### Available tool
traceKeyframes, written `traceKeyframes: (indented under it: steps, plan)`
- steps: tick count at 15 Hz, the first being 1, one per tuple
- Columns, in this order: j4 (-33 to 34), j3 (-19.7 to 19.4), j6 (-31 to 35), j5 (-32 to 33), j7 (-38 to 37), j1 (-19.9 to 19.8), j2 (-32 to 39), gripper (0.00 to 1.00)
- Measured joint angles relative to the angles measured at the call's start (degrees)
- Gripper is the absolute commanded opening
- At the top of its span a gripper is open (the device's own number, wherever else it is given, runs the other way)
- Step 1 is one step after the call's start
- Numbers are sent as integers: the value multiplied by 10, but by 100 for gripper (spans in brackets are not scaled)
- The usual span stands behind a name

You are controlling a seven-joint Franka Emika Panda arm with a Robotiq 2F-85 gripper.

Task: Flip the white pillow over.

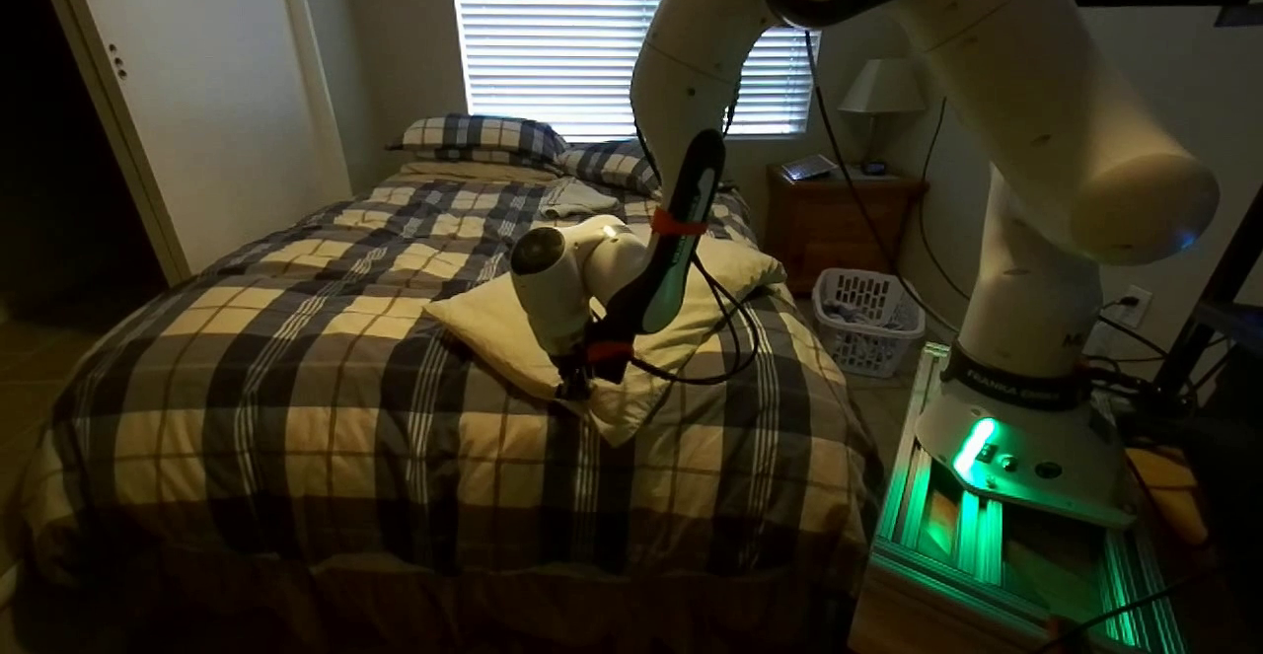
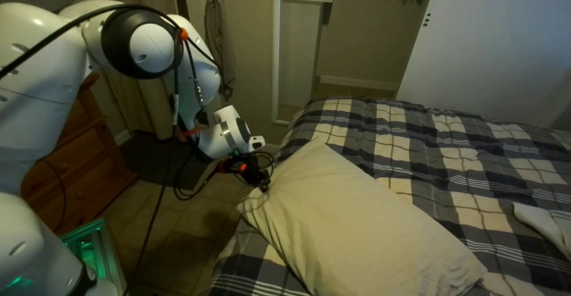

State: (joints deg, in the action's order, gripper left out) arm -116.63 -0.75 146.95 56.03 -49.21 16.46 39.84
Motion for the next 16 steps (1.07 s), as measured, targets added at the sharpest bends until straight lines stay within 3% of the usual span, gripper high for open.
traceKeyframes:
  steps: [8, 16]
  plan:
    - [-62, 28, 21, -99, 119, -33, -90, 2]
    - [-119, 56, -16, -265, 336, -45, -250, 2]
